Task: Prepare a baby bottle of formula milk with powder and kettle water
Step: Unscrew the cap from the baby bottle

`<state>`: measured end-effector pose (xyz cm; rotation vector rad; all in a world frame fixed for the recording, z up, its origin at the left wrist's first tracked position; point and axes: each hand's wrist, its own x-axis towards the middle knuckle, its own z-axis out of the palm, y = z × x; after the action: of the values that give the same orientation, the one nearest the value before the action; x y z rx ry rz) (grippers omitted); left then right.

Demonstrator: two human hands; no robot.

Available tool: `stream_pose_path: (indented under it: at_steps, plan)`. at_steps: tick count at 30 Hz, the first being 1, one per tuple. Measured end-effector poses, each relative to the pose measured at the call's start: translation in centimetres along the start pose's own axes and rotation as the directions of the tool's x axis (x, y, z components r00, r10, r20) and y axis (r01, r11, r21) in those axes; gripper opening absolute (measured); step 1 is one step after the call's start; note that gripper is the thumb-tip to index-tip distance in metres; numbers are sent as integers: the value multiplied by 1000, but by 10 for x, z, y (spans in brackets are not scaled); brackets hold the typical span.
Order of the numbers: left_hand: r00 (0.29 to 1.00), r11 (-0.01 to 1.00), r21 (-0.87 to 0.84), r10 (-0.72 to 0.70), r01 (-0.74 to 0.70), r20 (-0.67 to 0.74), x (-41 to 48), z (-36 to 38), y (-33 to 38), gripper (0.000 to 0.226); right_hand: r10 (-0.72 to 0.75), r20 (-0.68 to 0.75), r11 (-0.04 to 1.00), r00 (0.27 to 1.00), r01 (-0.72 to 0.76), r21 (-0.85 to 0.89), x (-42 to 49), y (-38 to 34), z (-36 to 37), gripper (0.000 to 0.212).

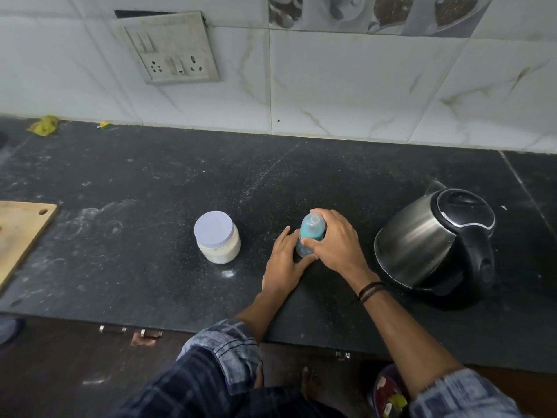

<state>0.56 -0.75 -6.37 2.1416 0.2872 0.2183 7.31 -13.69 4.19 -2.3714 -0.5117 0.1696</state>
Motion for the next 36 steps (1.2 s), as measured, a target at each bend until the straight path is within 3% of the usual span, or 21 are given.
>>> stream_pose_path:
  at_steps: [17,28,30,36]
  plan:
    - [1000,1000,-2,12,-12,24,3,2,-3,71,-69,172,997,983,75,-28,9,4,-15,79]
    - [1000,1000,10,8,-9,22,3,3,-5,71,-28,274,1000,961,27,8,13,7,-20,95]
    - [1000,1000,-2,9,-9,22,2,3,-4,71,-38,246,999,968,37,10,11,7,-17,99]
    - [1000,1000,2,9,-9,16,1,2,-3,73,-49,91,997,995,54,-61,5,4,-5,80]
